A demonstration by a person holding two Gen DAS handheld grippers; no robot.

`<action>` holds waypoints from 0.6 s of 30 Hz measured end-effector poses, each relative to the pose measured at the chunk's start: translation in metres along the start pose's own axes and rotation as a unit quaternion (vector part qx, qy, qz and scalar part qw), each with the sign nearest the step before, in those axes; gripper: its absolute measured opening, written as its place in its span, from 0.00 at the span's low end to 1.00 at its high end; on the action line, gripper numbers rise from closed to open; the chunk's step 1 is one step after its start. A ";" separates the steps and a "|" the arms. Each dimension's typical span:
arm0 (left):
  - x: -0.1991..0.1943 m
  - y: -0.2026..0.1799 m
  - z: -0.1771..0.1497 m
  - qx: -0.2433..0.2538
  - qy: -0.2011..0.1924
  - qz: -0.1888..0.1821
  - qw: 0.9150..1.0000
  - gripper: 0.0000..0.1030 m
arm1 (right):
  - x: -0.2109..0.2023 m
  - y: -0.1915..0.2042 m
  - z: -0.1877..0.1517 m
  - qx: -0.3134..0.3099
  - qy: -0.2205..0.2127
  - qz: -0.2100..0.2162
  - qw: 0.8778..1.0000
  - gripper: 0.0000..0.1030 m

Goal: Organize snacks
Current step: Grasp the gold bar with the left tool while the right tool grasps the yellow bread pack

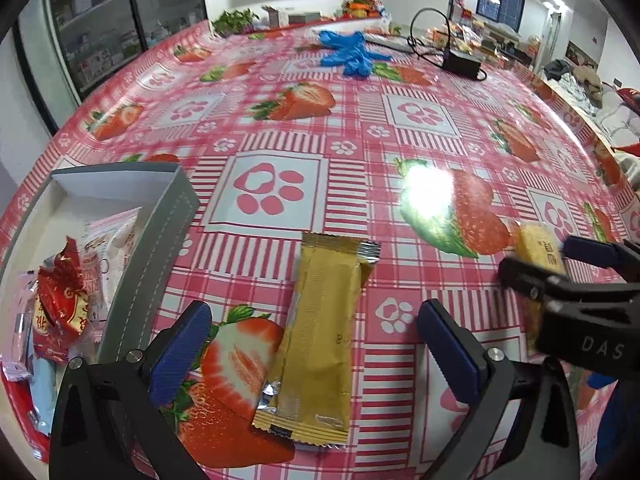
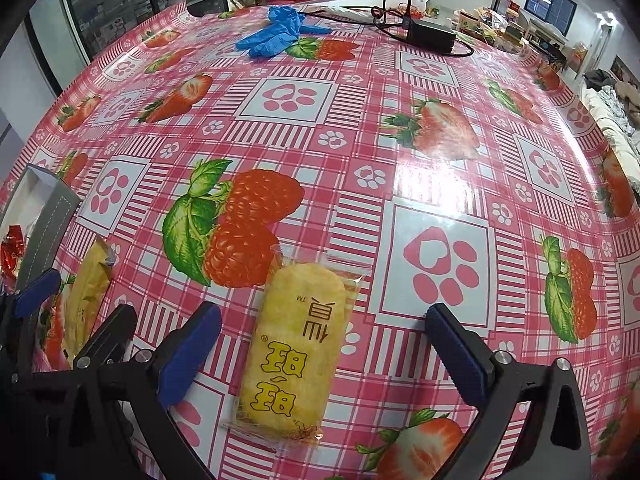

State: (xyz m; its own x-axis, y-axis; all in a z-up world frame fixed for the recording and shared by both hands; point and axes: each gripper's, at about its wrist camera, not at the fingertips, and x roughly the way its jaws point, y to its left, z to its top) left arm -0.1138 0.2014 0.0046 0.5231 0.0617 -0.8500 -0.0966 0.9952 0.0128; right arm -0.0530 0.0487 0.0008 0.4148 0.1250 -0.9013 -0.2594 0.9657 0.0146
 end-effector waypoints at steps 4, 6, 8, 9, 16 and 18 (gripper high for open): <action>-0.007 -0.008 -0.001 0.014 0.004 -0.012 1.000 0.72 | -0.011 0.002 -0.003 -0.022 0.000 0.017 1.000 0.38; -0.014 -0.014 -0.004 0.027 0.001 -0.018 0.999 0.44 | -0.014 -0.001 -0.009 -0.021 0.001 0.029 0.999 0.37; -0.019 -0.017 -0.009 0.035 0.004 -0.026 0.999 0.26 | -0.019 -0.003 -0.020 -0.026 0.000 0.038 0.999 0.37; -0.022 -0.017 -0.013 0.036 0.006 -0.032 0.999 0.26 | -0.021 -0.004 -0.025 -0.029 0.000 0.039 0.999 0.37; -0.045 -0.022 -0.047 0.049 0.009 -0.045 0.998 0.25 | -0.042 -0.012 -0.069 -0.042 -0.004 0.047 0.998 0.37; -0.050 -0.026 -0.055 0.055 0.009 -0.039 0.998 0.25 | -0.046 -0.012 -0.077 -0.050 -0.002 0.043 0.998 0.37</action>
State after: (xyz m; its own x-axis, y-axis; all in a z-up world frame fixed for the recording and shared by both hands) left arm -0.1836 0.1679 0.0179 0.5093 -0.0171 -0.8604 0.0389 0.9992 0.0031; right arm -0.1364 0.0139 0.0082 0.3910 0.2069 -0.8968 -0.3790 0.9241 0.0479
